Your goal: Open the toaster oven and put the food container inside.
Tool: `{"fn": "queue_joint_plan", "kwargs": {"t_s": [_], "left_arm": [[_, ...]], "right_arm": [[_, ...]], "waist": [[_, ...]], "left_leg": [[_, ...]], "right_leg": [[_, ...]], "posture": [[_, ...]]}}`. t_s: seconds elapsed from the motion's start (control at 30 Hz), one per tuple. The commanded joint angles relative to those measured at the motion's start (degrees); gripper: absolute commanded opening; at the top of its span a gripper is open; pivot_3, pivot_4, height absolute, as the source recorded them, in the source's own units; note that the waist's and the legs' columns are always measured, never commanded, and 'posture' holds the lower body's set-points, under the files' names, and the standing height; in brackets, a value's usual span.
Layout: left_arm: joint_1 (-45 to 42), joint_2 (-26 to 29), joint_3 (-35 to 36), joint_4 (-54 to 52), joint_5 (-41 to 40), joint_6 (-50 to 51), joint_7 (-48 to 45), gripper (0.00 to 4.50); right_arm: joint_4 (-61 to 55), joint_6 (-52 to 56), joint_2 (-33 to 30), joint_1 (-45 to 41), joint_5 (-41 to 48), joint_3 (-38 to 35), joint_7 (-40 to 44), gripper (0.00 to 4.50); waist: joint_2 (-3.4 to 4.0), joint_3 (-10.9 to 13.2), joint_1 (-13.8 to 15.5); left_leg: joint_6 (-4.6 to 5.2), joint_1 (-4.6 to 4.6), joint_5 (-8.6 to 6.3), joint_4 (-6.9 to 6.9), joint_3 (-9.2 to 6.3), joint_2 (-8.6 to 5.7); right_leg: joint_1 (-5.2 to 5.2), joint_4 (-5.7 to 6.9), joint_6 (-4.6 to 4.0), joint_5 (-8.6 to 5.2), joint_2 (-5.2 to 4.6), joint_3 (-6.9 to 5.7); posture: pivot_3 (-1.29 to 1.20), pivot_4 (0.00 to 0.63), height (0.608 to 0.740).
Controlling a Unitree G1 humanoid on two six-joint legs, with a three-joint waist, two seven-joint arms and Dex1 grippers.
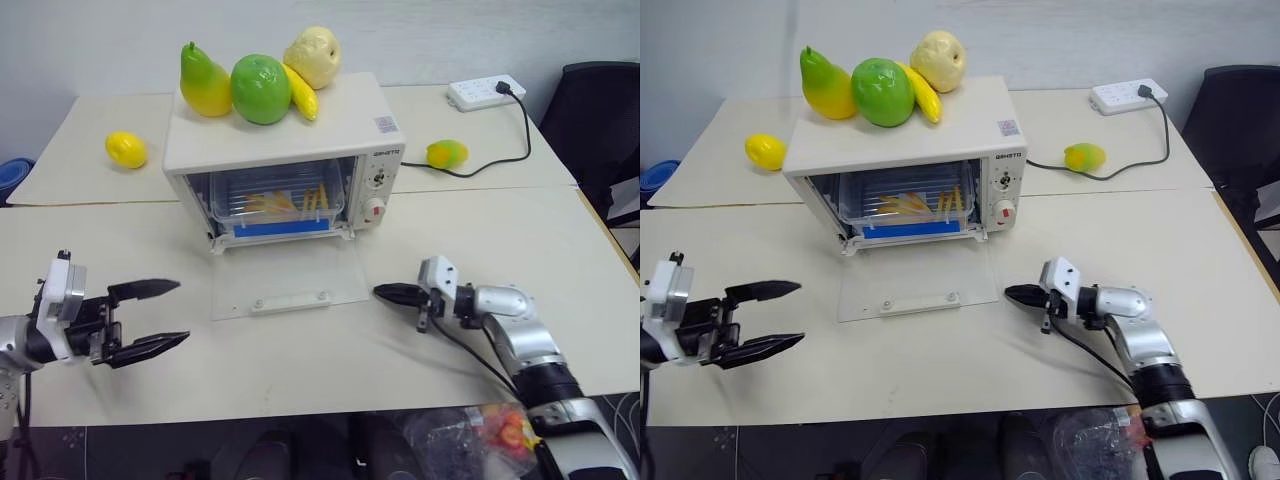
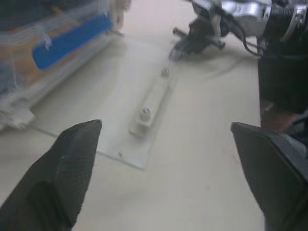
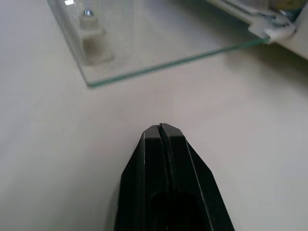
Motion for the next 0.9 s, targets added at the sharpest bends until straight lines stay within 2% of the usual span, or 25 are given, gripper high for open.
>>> {"fn": "queue_joint_plan", "kwargs": {"t_s": [0.03, 0.23, 0.33, 0.43, 0.53, 0.67, 0.77, 0.9], "left_arm": [[-0.80, -2.52, 1.93, -2.95, -2.74, -0.21, 4.25, 4.48], [-2.57, -8.98, 5.65, -6.17, -5.72, 0.58, 16.58, 4.48], [-2.58, -10.23, 5.36, -7.33, -3.98, -0.08, 20.74, 4.48], [-0.29, -9.43, 3.85, -7.68, -0.34, -3.11, 19.40, 4.48], [3.08, -6.80, 2.73, -5.69, 4.60, -8.28, 14.73, 4.50], [8.00, -4.59, 2.24, -1.85, 9.88, -16.64, 9.66, 4.50], [10.69, -4.42, 2.76, 1.41, 12.19, -21.36, 7.87, 4.50], [12.33, -5.53, 3.48, 6.22, 12.84, -25.83, 7.23, 4.50]], "right_arm": [[-0.48, -3.07, 4.21, -1.67, 3.02, -2.03, -1.50, 0.00], [-8.30, 3.81, 10.41, -3.96, 15.32, -10.44, -7.28, 0.00], [-13.65, 9.82, 9.94, -4.75, 20.32, -12.83, -9.12, 0.00], [-19.29, 15.85, 6.38, -4.48, 23.07, -13.52, -8.36, 0.00], [-24.55, 14.31, -1.31, 0.12, 20.07, -11.39, -0.13, 0.59], [-24.45, 5.60, -7.97, 8.03, 15.22, -10.32, 8.44, 1.91], [-21.97, -0.50, -9.68, 12.40, 12.99, -11.44, 10.96, 2.96], [-21.99, -4.88, -10.29, 17.69, 11.19, -12.83, 10.13, 4.35]], "waist": [[0.00, 0.00, -0.01], [0.01, 0.00, 0.03], [0.01, 0.00, 0.11], [0.01, 0.00, 0.13], [0.01, 0.00, 0.36], [0.00, 0.00, 0.97], [0.00, 0.00, 0.98], [0.00, 0.00, 1.24]], "left_leg": [[0.00, 0.00, 0.00, -0.01, 0.00, 0.00], [-0.03, -0.04, -0.02, 0.05, -0.01, 0.01], [-0.03, -0.05, -0.02, 0.09, -0.02, 0.01], [-0.04, -0.05, -0.03, 0.07, -0.04, 0.01], [0.00, -0.07, -0.05, 0.03, -0.03, 0.00], [0.06, -0.07, -0.09, -0.05, -0.02, 0.01], [0.09, -0.04, -0.10, -0.04, 0.07, 0.02], [0.10, -0.01, -0.10, -0.03, 0.07, 0.03]], "right_leg": [[-0.02, 0.00, 0.00, 0.00, 0.01, 0.00], [-0.06, 0.03, 0.00, 0.00, 0.03, 0.00], [-0.05, 0.05, 0.00, 0.00, 0.02, 0.00], [-0.05, 0.03, 0.00, 0.00, 0.03, -0.02], [-0.05, -0.04, 0.00, 0.00, 0.01, -0.01], [0.02, -0.24, 0.00, 0.00, 0.01, -0.02], [0.04, -0.25, 0.01, 0.01, 0.01, 0.02], [0.06, -0.21, 0.02, 0.01, 0.01, 0.02]], "posture": [[0.00, 0.150, 0.740], [0.00, 0.150, 0.740], [0.00, 0.150, 0.740], [0.00, 0.150, 0.740], [0.00, 0.150, 0.740], [0.00, 0.150, 0.740], [0.00, 0.150, 0.740], [0.00, 0.150, 0.740]]}}
